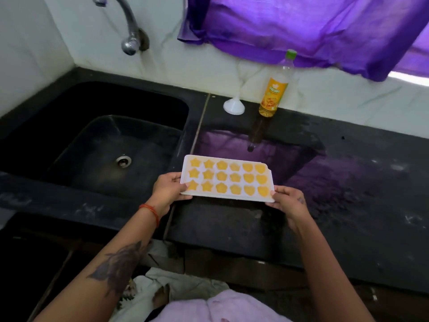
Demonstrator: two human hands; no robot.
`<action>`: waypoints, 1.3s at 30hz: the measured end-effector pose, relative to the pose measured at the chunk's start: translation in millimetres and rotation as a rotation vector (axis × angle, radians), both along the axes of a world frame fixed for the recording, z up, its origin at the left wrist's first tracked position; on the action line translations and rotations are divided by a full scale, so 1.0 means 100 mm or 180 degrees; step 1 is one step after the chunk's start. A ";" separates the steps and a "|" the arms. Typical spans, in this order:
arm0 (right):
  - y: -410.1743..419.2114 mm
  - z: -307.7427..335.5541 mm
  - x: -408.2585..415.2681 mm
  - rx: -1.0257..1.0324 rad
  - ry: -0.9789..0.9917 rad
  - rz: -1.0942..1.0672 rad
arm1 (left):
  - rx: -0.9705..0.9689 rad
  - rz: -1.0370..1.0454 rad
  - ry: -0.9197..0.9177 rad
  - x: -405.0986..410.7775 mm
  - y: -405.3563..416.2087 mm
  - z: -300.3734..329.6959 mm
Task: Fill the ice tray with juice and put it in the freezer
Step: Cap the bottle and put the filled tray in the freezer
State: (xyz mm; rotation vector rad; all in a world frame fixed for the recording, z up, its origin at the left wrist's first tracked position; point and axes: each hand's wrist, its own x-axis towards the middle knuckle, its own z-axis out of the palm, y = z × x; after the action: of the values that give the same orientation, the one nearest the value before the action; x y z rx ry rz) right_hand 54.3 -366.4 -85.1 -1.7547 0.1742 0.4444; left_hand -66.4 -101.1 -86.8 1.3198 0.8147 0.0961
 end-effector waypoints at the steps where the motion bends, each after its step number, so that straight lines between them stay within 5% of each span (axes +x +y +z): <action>1: 0.04 0.02 0.00 0.0050 -0.0021 0.0115 | -0.0015 0.0114 -0.0023 -0.09 0.00 0.02; 19: 1.58 0.33 -1.37 0.0347 -0.0291 0.2850 | 0.0158 0.2752 -0.0174 -3.06 -0.34 0.30; 39: 2.09 -0.03 -5.43 0.0440 0.0095 0.5527 | 0.0221 0.5357 -0.0220 -6.74 -2.39 0.14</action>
State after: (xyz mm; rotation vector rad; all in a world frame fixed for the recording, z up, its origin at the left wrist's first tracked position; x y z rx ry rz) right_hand -488.8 -157.6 -87.9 -1.3528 -1.4259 1.6166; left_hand -740.9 -340.6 -73.2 0.3556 1.6560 1.4681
